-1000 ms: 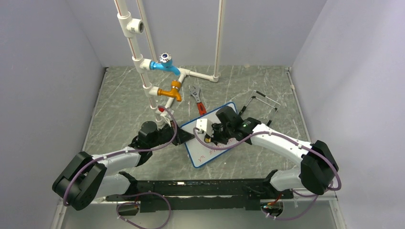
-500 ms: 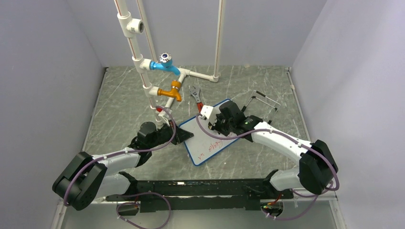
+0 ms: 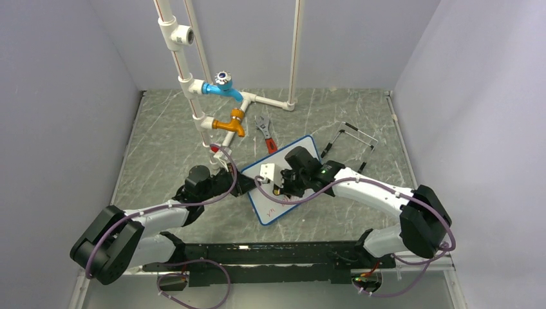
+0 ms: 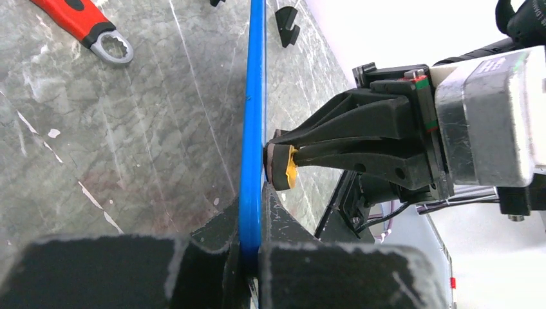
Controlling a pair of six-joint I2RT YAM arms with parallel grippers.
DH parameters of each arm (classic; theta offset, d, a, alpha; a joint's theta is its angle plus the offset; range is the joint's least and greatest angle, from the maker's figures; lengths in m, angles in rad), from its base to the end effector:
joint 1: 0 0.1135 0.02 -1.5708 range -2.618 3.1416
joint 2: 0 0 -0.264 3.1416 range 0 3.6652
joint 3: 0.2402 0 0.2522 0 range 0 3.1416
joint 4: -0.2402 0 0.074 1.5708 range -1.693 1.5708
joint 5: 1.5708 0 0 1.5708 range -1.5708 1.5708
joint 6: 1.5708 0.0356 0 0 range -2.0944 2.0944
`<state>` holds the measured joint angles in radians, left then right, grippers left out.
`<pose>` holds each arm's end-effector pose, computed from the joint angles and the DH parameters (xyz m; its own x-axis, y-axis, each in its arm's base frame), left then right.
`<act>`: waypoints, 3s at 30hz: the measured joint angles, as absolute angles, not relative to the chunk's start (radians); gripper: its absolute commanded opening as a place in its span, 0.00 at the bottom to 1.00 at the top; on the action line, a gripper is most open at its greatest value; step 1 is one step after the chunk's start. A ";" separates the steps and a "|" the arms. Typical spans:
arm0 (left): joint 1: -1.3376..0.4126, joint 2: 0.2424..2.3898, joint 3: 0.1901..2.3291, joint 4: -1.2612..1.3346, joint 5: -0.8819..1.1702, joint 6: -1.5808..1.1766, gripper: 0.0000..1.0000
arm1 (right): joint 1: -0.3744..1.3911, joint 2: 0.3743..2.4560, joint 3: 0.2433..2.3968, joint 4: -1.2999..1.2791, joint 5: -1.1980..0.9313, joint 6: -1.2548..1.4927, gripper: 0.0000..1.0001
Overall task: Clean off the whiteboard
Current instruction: Erase the whiteboard at the center of the board.
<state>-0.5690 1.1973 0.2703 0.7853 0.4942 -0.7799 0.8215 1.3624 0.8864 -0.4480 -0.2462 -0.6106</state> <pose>0.1787 -0.1344 0.1845 -0.6963 -0.2895 -0.6568 0.5348 0.4009 -0.7438 0.1816 0.2080 0.2263 0.0192 -0.7958 -0.6053 -0.9754 0.1181 -0.1862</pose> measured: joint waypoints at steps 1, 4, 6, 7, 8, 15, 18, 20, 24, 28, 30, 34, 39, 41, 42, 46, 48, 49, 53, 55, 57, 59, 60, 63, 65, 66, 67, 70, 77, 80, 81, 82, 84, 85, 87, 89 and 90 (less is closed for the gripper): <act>-0.569 1.194 0.268 0.785 0.494 -0.780 0.00 | 0.830 1.369 0.886 -0.456 -0.248 -0.612 0.00; -0.569 1.186 0.264 0.784 0.492 -0.779 0.00 | 0.824 1.371 0.886 -0.456 -0.243 -0.607 0.00; -0.569 1.178 0.262 0.781 0.487 -0.772 0.00 | 0.797 1.369 0.886 -0.452 -0.229 -0.591 0.00; -0.569 1.175 0.260 0.781 0.483 -0.772 0.00 | 0.780 1.365 0.886 -0.448 -0.217 -0.585 0.00; -0.569 1.171 0.256 0.781 0.480 -0.771 0.00 | 0.757 1.360 0.886 -0.442 -0.203 -0.577 0.00; -0.569 1.166 0.252 0.781 0.478 -0.772 0.00 | 0.672 1.340 0.886 -0.400 -0.136 -0.559 0.00; -0.569 1.164 0.252 0.781 0.480 -0.772 0.00 | 0.683 1.340 0.886 -0.412 -0.164 -0.586 0.00; -0.569 1.158 0.249 0.780 0.483 -0.772 0.00 | 0.717 1.340 0.886 -0.429 -0.183 -0.614 0.00; -0.570 1.154 0.247 0.778 0.495 -0.771 0.00 | 0.804 1.345 0.886 -0.464 -0.222 -0.659 0.00; -0.571 1.153 0.242 0.779 0.499 -0.771 0.00 | 0.823 1.351 0.885 -0.471 -0.223 -0.662 0.00; -0.571 1.153 0.241 0.780 0.498 -0.771 0.00 | 0.809 1.351 0.885 -0.468 -0.215 -0.651 0.00; -0.570 1.153 0.241 0.782 0.485 -0.771 0.00 | 0.740 1.342 0.879 -0.437 -0.163 -0.614 0.00; -0.570 1.153 0.241 0.783 0.477 -0.772 0.00 | 0.687 1.338 0.874 -0.403 -0.105 -0.583 0.00; -0.570 1.151 0.241 0.783 0.476 -0.771 0.00 | 0.683 1.338 0.874 -0.400 -0.104 -0.582 0.00; -0.570 1.148 0.241 0.781 0.475 -0.771 0.00 | 0.683 1.338 0.874 -0.401 -0.108 -0.584 0.00; -0.570 1.135 0.233 0.778 0.475 -0.768 0.00 | 0.692 1.338 0.874 -0.412 -0.149 -0.613 0.00; -0.570 1.132 0.233 0.777 0.476 -0.764 0.00 | 0.714 1.338 0.874 -0.426 -0.166 -0.631 0.00; -0.570 1.130 0.233 0.776 0.477 -0.763 0.00 | 0.732 1.338 0.874 -0.433 -0.172 -0.639 0.00; -0.570 1.127 0.233 0.773 0.482 -0.754 0.00 | 0.790 1.346 0.874 -0.448 -0.184 -0.654 0.00; -0.570 1.126 0.233 0.772 0.482 -0.752 0.00 | 0.792 1.347 0.874 -0.447 -0.180 -0.651 0.00; -0.570 1.126 0.233 0.773 0.481 -0.750 0.00 | 0.774 1.347 0.873 -0.440 -0.176 -0.636 0.00; -0.570 1.126 0.233 0.773 0.476 -0.749 0.00 | 0.746 1.344 0.870 -0.426 -0.157 -0.622 0.00; -0.570 1.126 0.233 0.774 0.475 -0.748 0.00 | 0.730 1.341 0.868 -0.417 -0.144 -0.613 0.00; -0.570 1.128 0.233 0.777 0.474 -0.749 0.00 | 0.684 1.333 0.862 -0.394 -0.101 -0.590 0.00; -0.570 1.129 0.233 0.780 0.475 -0.749 0.00 | 0.664 1.327 0.861 -0.380 -0.079 -0.580 0.00; -0.570 1.129 0.233 0.781 0.475 -0.749 0.00 | 0.657 1.326 0.860 -0.374 -0.072 -0.578 0.00; -0.570 1.129 0.233 0.781 0.475 -0.749 0.00 | 0.653 1.325 0.859 -0.370 -0.069 -0.577 0.00; -0.570 1.129 0.232 0.781 0.475 -0.749 0.00 | 0.653 1.325 0.858 -0.373 -0.089 -0.585 0.00; -0.570 1.128 0.228 0.781 0.485 -0.749 0.00 | 0.759 1.331 0.858 -0.435 -0.187 -0.657 0.00; -0.570 1.128 0.228 0.781 0.490 -0.749 0.00 | 0.800 1.346 0.858 -0.454 -0.212 -0.669 0.00; -0.570 1.128 0.228 0.781 0.489 -0.748 0.00 | 0.799 1.347 0.858 -0.454 -0.211 -0.669 0.00; -0.570 1.128 0.227 0.782 0.489 -0.748 0.00 | 0.793 1.347 0.858 -0.453 -0.214 -0.662 0.00; -0.570 1.128 0.225 0.782 0.488 -0.748 0.00 | 0.767 1.347 0.858 -0.451 -0.214 -0.646 0.00; -0.570 1.128 0.224 0.785 0.485 -0.748 0.00 | 0.748 1.346 0.858 -0.447 -0.208 -0.635 0.00; -0.569 1.128 0.224 0.790 0.479 -0.748 0.00 | 0.702 1.341 0.858 -0.430 -0.183 -0.613 0.00; -0.569 1.128 0.224 0.790 0.478 -0.749 0.00 | 0.671 1.336 0.858 -0.418 -0.164 -0.599 0.00; -0.569 1.128 0.224 0.791 0.478 -0.749 0.00 | 0.657 1.334 0.858 -0.412 -0.158 -0.595 0.00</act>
